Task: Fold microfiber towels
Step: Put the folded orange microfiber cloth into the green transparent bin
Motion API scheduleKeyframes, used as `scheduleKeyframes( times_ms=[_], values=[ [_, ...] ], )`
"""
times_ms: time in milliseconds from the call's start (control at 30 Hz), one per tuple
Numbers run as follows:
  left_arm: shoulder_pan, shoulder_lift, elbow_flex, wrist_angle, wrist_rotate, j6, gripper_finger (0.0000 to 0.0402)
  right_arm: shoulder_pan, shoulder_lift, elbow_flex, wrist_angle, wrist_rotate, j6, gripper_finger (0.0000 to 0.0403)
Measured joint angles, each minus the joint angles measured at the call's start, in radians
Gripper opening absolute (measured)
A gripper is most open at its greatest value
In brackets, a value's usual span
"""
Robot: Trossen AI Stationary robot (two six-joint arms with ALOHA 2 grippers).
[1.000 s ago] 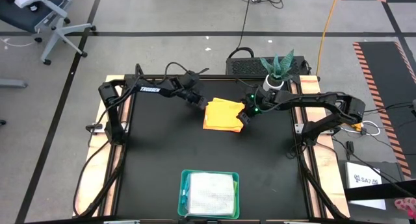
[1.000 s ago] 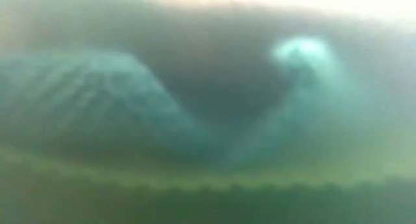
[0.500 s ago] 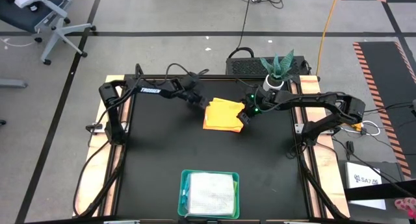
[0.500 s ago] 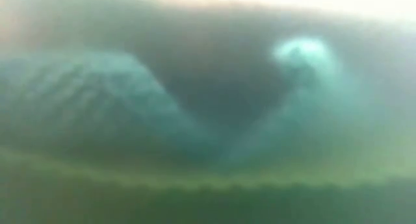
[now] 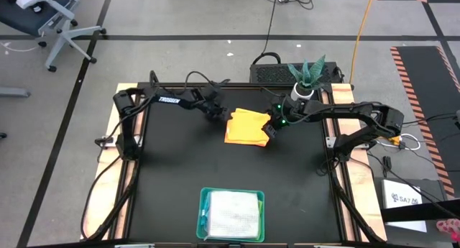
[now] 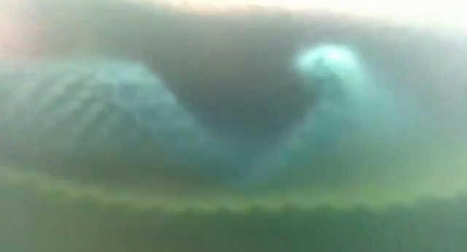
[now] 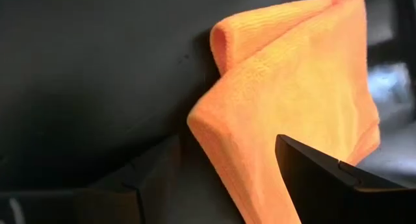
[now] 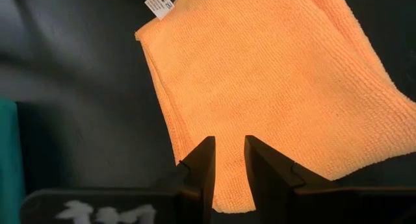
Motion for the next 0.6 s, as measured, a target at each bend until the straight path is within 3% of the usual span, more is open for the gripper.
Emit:
scheduleKeyframes(
  times_ms=[400,600],
  values=[
    [-0.030,0.039,-0.001,0.181,-0.014,-0.083,0.0254,0.000,0.000,0.001,0.001,-0.001,0.004,0.0073],
    [-0.024,0.038,-0.001,0.190,0.007,-0.101,0.0189,0.000,0.000,0.001,0.001,-0.001,0.006,0.0073]
  ],
)
